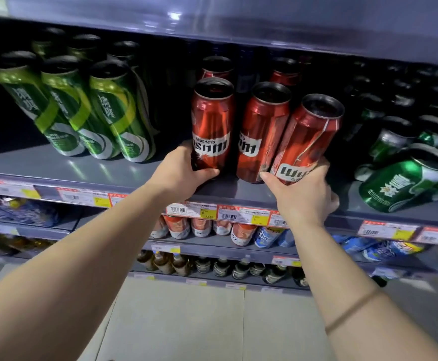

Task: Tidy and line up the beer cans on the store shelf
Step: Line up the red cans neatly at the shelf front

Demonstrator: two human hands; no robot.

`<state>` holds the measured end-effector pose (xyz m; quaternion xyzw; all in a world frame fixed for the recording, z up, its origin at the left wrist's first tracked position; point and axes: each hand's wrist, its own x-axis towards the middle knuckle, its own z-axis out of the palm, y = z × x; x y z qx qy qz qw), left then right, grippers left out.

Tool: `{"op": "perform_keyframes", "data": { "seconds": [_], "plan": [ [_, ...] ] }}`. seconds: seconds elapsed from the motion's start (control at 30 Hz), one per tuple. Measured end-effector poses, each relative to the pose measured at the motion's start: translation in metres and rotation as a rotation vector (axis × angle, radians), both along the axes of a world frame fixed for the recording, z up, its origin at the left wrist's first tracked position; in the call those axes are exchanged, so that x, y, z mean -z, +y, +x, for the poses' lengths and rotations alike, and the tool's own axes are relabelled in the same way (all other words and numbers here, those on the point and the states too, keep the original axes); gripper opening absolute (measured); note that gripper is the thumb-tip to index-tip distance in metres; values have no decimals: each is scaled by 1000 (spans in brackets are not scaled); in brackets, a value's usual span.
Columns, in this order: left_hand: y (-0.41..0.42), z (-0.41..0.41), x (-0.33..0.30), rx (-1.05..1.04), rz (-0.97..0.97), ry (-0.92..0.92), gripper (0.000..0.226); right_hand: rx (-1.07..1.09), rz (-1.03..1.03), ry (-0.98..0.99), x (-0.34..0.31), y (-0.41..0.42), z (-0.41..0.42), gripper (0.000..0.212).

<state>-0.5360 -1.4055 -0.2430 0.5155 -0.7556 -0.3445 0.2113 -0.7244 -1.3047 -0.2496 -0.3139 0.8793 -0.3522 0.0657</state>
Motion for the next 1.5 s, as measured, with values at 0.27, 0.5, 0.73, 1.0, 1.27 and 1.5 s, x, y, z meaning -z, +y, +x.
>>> {"op": "perform_keyframes", "data": {
  "seconds": [0.27, 0.5, 0.73, 1.0, 1.27, 1.5],
  "plan": [
    [-7, -2, 3, 33, -4, 10, 68, -90, 60, -35, -5, -7, -5, 82],
    [-8, -1, 6, 2, 30, 65, 70, -214, 39, -165, -6, -11, -20, 64],
    [-1, -6, 15, -195, -35, 101, 65, -208, 3, -133, -4, -20, -25, 74],
    [1, -16, 13, -319, -45, 53, 75, -113, -16, -98, 0, -25, -16, 74],
    [2, -14, 11, -296, -29, 73, 73, -32, -196, -111, -3, -7, -7, 69],
    [3, -12, 13, -313, -23, 102, 72, -241, -147, -133, -12, -2, 36, 57]
  ]
}}
